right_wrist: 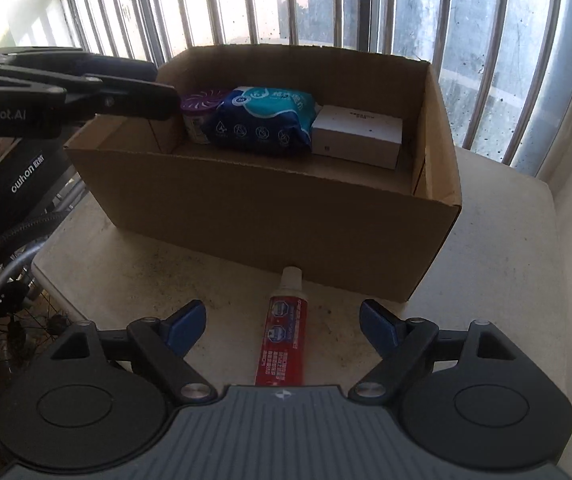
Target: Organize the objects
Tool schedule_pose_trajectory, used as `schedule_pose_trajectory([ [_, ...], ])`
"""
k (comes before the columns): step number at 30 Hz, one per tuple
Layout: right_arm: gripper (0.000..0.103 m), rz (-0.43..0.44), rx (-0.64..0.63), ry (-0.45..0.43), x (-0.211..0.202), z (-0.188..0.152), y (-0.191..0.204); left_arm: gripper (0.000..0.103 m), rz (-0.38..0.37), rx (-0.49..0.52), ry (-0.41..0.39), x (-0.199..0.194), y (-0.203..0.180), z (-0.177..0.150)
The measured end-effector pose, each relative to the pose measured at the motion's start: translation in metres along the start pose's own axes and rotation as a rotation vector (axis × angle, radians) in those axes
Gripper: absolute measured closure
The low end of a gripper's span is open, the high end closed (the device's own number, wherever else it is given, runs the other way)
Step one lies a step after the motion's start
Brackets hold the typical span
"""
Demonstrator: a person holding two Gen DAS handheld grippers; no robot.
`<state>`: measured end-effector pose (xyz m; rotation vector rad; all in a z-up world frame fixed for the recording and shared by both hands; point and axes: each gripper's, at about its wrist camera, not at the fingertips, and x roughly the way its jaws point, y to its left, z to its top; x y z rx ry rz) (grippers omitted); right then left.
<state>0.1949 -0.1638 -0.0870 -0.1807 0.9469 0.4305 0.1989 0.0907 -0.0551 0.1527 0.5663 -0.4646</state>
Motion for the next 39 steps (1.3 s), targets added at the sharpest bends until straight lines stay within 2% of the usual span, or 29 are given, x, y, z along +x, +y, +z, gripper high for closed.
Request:
schedule_pose_trajectory([
  [3,0.033,-0.043,-0.027,0.018,0.017,-0.01,0.001,0.043,-0.006,0.013,-0.007,0.003,-0.002,-0.003],
  [5,0.04,-0.038,-0.042,0.041,0.027,-0.017,0.002,0.043,-0.022,0.027,-0.011,-0.001,-0.005,-0.003],
  [7,0.044,-0.02,-0.027,0.015,0.027,-0.021,0.002,0.043,-0.024,0.044,-0.016,0.001,-0.008,-0.002],
  [9,0.062,-0.011,-0.019,-0.005,0.027,-0.021,0.003,0.043,-0.035,0.054,-0.008,0.008,-0.008,-0.003],
  [13,0.073,-0.006,-0.077,-0.039,0.031,-0.018,0.014,0.043,-0.055,0.086,0.017,0.025,-0.011,-0.005],
  [20,0.073,0.064,-0.223,-0.071,0.044,-0.003,0.034,0.043,-0.079,0.13,0.049,0.03,-0.011,-0.024],
  [26,0.073,0.189,-0.455,-0.125,0.054,0.004,0.059,0.043,-0.098,0.176,0.033,0.017,-0.013,-0.036],
  [31,0.072,0.222,-0.476,-0.138,0.056,0.007,0.063,0.043,-0.129,0.263,-0.01,-0.01,-0.024,-0.044],
  [33,0.061,0.209,-0.403,-0.126,0.055,0.01,0.059,0.043,-0.137,0.27,-0.012,-0.013,-0.027,-0.044],
  [34,0.052,0.231,-0.359,-0.12,0.053,0.01,0.056,0.043,-0.132,0.274,-0.012,-0.014,-0.029,-0.043],
  [36,0.046,0.246,-0.311,-0.142,0.043,0.007,0.048,0.043,-0.124,0.278,-0.014,-0.019,-0.033,-0.044],
  [38,0.037,0.226,-0.28,-0.148,0.033,0.001,0.04,0.043,-0.136,0.26,-0.006,-0.021,-0.034,-0.045],
  [39,0.036,0.223,-0.262,-0.146,0.027,-0.004,0.036,0.043,-0.14,0.255,-0.001,-0.022,-0.035,-0.046],
])
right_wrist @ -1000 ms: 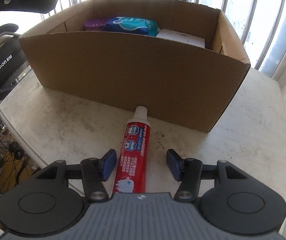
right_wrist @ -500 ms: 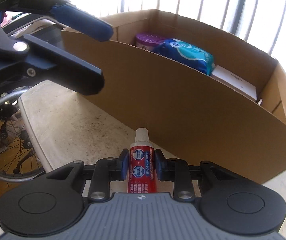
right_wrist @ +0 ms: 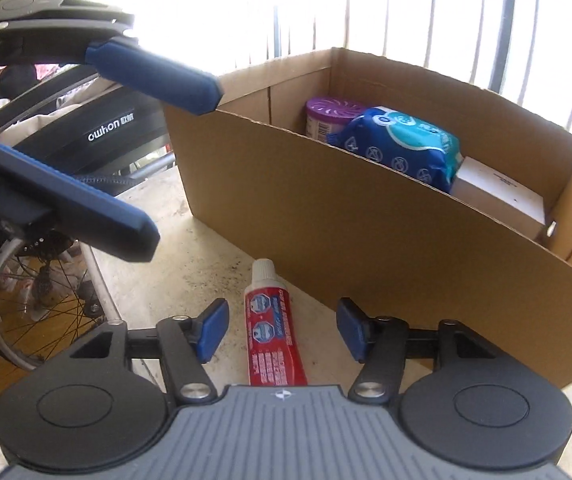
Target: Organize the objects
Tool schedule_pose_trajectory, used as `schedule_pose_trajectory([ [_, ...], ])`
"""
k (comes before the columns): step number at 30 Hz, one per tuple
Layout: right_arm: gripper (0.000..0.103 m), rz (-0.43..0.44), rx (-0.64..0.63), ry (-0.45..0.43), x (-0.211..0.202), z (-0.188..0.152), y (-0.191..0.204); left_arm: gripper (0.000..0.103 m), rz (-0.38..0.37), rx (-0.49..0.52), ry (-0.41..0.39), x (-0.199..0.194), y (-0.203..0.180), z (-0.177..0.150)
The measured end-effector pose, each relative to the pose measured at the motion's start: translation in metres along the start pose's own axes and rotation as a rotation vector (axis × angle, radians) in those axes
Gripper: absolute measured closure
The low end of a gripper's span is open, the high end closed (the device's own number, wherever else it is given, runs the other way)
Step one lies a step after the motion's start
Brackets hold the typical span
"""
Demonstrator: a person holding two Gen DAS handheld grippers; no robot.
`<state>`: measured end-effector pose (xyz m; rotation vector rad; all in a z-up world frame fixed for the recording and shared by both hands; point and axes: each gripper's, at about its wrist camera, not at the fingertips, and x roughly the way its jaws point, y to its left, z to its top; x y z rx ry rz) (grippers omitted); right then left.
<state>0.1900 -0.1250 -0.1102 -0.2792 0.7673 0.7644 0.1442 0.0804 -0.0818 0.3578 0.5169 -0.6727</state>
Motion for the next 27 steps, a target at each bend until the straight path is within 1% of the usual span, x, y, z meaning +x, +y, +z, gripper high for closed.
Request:
schedule_pose_trajectory([
  [3,0.036,0.02,0.032,0.013,-0.014,-0.013,-0.002,0.044,-0.003,0.028,0.023,0.002,-0.008,-0.003],
  [4,0.037,0.039,0.057,0.023,-0.018,-0.018,-0.004,0.048,-0.005,0.036,0.031,0.004,-0.01,-0.004],
  [7,0.037,0.062,0.138,0.035,-0.022,-0.029,-0.013,0.051,-0.042,0.053,0.077,0.013,-0.019,-0.008],
  [9,0.038,0.055,0.138,0.038,-0.024,-0.036,-0.012,0.051,-0.071,0.075,0.094,0.022,-0.024,-0.011],
  [11,0.038,0.036,0.131,0.048,-0.023,-0.043,-0.012,0.051,-0.085,0.087,0.124,0.035,-0.025,-0.014],
  [13,0.039,0.009,0.124,0.034,-0.028,-0.049,-0.012,0.051,-0.098,0.097,0.152,0.05,-0.025,-0.019],
  [15,0.039,-0.052,0.114,0.038,-0.031,-0.052,-0.014,0.051,-0.095,0.108,0.171,0.061,-0.024,-0.023],
  [17,0.041,-0.067,0.121,0.033,-0.035,-0.055,-0.018,0.052,-0.107,0.139,0.2,0.074,-0.024,-0.026],
  [20,0.041,-0.119,0.153,0.028,-0.038,-0.058,-0.029,0.052,-0.127,0.19,0.226,0.087,-0.026,-0.027],
  [25,0.041,-0.061,0.193,0.001,-0.044,-0.063,-0.045,0.051,-0.139,0.187,0.243,0.095,-0.02,-0.025],
  [27,0.041,-0.042,0.221,-0.006,-0.045,-0.063,-0.05,0.051,-0.138,0.173,0.269,0.097,-0.015,-0.026],
])
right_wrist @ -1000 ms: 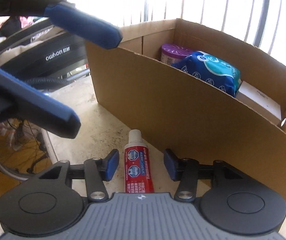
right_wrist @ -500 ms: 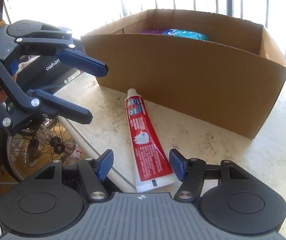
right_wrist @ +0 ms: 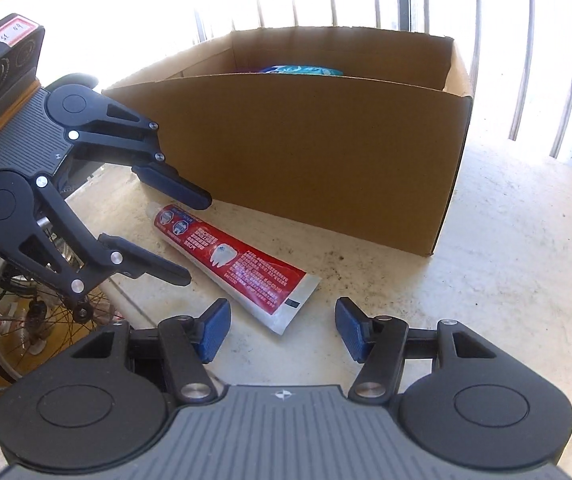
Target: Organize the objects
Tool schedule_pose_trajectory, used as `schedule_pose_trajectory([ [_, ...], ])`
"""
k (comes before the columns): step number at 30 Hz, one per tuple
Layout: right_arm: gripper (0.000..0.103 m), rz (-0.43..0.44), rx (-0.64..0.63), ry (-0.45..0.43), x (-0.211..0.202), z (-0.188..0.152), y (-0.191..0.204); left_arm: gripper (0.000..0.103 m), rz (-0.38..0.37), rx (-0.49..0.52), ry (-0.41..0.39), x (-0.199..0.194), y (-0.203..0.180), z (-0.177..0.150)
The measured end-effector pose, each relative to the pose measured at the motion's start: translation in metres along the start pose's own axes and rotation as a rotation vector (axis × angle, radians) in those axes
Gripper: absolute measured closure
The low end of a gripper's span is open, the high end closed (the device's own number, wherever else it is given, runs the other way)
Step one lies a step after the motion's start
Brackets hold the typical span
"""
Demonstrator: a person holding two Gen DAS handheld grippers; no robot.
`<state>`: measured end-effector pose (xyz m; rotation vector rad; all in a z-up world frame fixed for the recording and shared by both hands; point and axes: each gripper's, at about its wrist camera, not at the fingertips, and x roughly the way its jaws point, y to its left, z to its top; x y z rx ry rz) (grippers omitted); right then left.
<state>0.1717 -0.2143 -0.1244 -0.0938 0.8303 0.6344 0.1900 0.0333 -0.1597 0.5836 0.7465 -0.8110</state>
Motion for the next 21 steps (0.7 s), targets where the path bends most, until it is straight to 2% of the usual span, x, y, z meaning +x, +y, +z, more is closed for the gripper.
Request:
schedule_pose_trajectory([
  [2,0.041,0.015,0.02,-0.002,0.0,0.002,-0.005,0.053,-0.016,-0.035,0.044,0.003,0.007,-0.003],
  [6,0.041,0.05,0.063,-0.016,0.003,0.004,-0.011,0.054,-0.051,-0.046,0.074,0.002,0.015,-0.01],
  [11,0.041,0.061,0.084,-0.051,0.004,0.002,-0.014,0.054,-0.156,-0.097,0.127,0.0,0.036,-0.02],
  [15,0.041,0.085,0.11,-0.066,0.005,0.002,-0.02,0.054,-0.167,-0.038,0.077,-0.002,0.033,-0.027],
  [21,0.041,0.113,0.148,-0.075,0.005,0.004,-0.022,0.052,-0.146,-0.091,0.061,0.004,0.033,-0.023],
])
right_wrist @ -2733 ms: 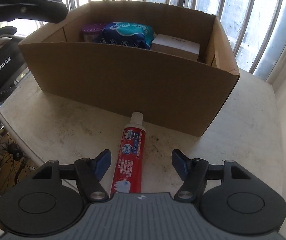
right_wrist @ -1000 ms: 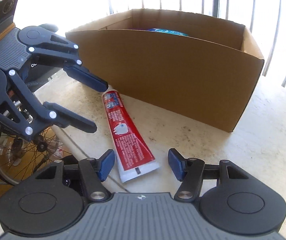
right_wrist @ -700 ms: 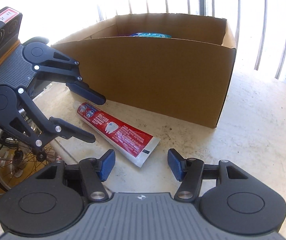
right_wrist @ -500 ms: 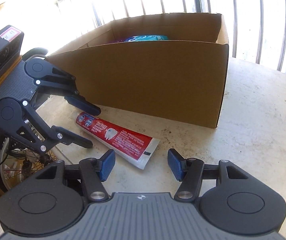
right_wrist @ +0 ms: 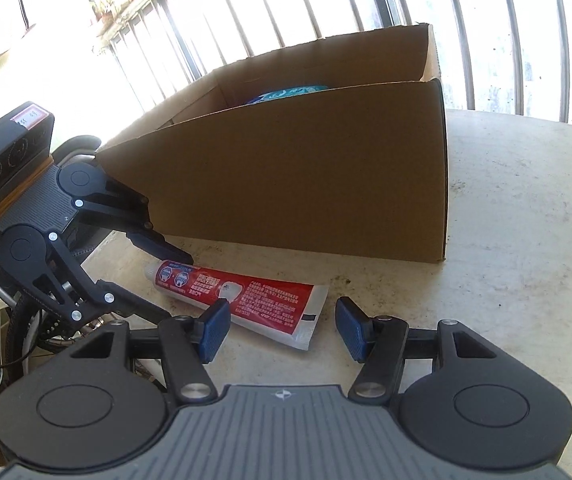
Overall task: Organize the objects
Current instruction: 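Lower the left gripper around the toothpaste tube's cap end and close it, then close the right gripper on the tube's crimped end while the left gripper holds the cap end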
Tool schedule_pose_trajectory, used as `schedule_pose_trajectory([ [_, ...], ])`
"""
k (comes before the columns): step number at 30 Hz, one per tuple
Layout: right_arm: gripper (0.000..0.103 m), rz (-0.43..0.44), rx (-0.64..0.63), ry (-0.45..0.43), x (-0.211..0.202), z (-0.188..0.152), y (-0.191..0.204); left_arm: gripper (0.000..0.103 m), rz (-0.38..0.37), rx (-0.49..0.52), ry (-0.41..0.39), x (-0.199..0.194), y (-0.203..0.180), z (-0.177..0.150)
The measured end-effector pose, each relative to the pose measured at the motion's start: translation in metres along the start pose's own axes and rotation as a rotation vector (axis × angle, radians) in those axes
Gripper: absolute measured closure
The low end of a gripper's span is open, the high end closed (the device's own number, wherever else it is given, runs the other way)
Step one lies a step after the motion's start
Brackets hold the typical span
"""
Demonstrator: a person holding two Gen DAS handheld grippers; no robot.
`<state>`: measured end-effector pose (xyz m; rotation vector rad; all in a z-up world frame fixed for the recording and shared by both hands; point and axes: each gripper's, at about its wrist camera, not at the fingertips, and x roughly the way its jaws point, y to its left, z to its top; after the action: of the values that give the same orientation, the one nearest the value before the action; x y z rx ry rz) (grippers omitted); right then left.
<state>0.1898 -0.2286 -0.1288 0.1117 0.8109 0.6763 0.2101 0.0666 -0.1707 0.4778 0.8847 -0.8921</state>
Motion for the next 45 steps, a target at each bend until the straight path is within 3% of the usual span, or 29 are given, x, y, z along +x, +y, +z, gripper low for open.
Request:
schedule_pose_trajectory([
  [6,0.041,0.01,0.008,0.001,0.002,0.001,0.004,0.051,-0.006,0.008,-0.026,0.005,0.002,0.005],
  [9,0.041,0.027,0.032,-0.002,-0.003,-0.001,0.003,0.056,-0.017,0.003,-0.044,0.004,0.002,0.002],
  [14,0.041,0.06,0.084,-0.011,-0.003,0.0,-0.003,0.077,-0.001,0.018,-0.062,0.001,-0.009,0.0],
  [19,0.041,0.094,0.16,-0.02,-0.004,-0.002,-0.009,0.078,0.04,0.019,-0.067,0.0,-0.018,-0.001],
  [22,0.041,0.117,0.211,-0.025,-0.004,-0.002,-0.014,0.078,0.095,0.085,-0.085,-0.001,-0.031,-0.003],
  [26,0.041,0.147,0.297,-0.019,0.003,0.004,-0.024,0.079,0.222,0.298,-0.106,0.0,-0.062,-0.01],
  [28,0.041,0.163,0.328,-0.017,0.005,0.004,-0.027,0.08,0.259,0.342,-0.126,0.001,-0.069,-0.015],
  [34,0.041,0.194,0.381,-0.028,0.01,0.004,-0.03,0.08,0.247,0.343,-0.192,0.0,-0.064,-0.026],
  [40,0.041,0.22,0.38,-0.014,0.019,0.009,-0.032,0.08,0.22,0.433,-0.264,-0.001,-0.058,-0.039],
  [45,0.041,0.269,0.364,-0.01,0.013,0.01,-0.052,0.08,0.295,0.559,-0.297,0.0,-0.067,-0.05],
])
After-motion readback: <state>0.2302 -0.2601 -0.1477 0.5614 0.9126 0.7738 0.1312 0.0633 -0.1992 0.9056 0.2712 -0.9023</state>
